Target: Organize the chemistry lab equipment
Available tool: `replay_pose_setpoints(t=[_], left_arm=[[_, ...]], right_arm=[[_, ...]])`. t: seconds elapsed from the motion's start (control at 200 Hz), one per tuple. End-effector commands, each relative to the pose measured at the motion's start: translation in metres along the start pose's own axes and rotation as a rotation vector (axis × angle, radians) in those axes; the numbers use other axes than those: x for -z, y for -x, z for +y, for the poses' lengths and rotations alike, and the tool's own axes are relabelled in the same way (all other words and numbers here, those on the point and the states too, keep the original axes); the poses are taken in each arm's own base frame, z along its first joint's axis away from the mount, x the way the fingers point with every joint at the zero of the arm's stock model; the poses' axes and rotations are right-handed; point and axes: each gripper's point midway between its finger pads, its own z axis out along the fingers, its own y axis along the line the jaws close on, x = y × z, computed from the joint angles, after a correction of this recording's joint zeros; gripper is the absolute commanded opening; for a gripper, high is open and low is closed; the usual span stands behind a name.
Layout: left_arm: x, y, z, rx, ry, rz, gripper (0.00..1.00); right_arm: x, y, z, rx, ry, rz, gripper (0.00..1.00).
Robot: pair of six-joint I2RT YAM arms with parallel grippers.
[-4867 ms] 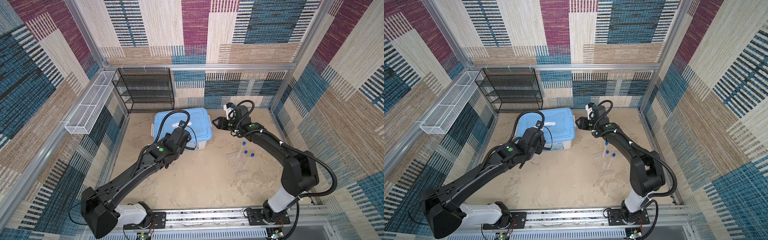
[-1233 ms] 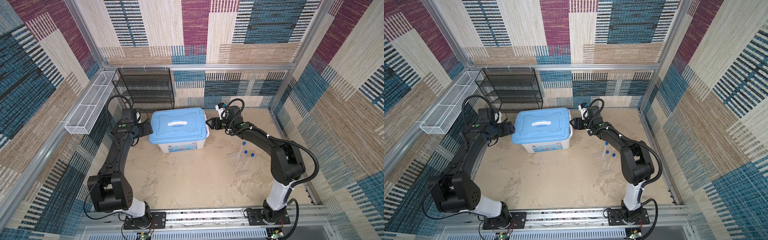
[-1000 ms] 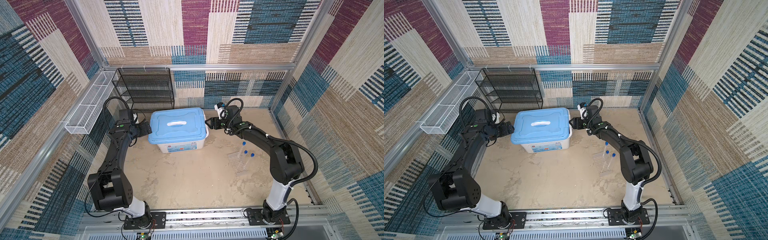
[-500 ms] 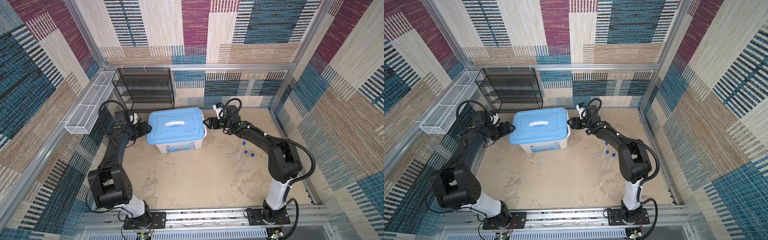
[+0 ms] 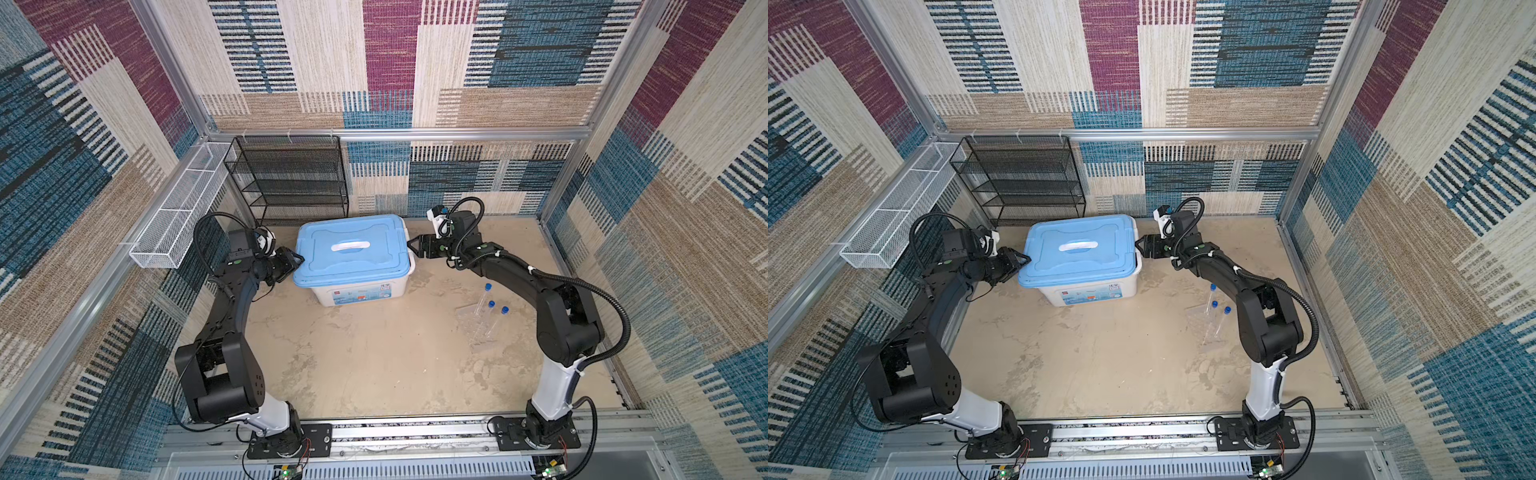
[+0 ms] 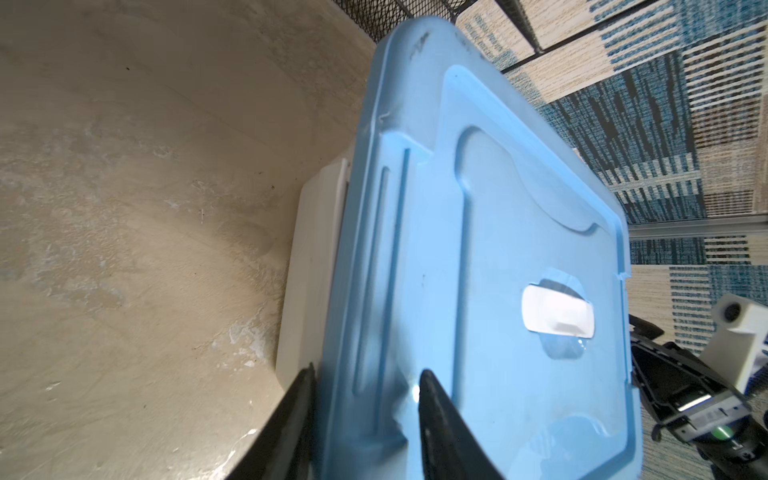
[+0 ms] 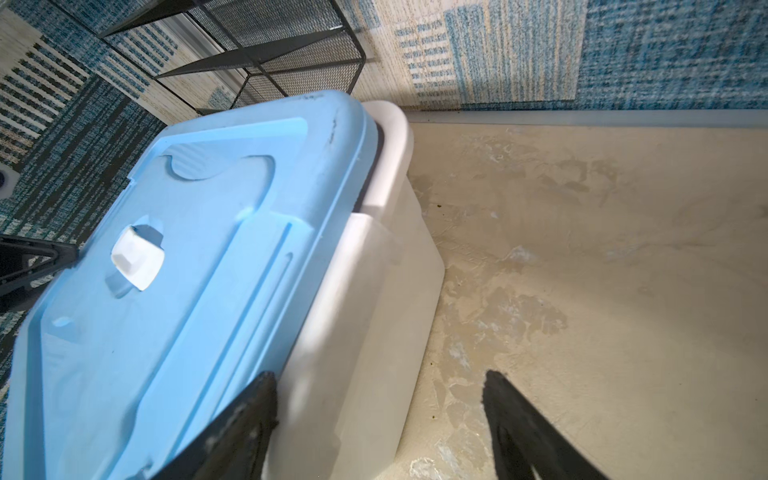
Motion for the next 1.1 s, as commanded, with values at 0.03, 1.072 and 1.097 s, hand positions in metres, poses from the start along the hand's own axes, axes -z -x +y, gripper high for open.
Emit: replay_pose_setpoints(t=[0.03,1.072,1.097], left_arm=[[0.005,-0.001,-0.019,0.015,-0.087,0.008,0.40],[0.016,0.001,0.013,0.015,0.004,-0.038,0.40],[0.016,0.000,0.009,0.013,-0.015,-0.034,0.41]], right_arm=[[0.002,0.001,0.010,0.004,0.037,-0.004,0.80],[-0.005,0.007,-0.015,-0.014,-0.120,0.016,0.85],[-0.004,0.008,-0.012,-0.016,-0.108,0.011,0.85]])
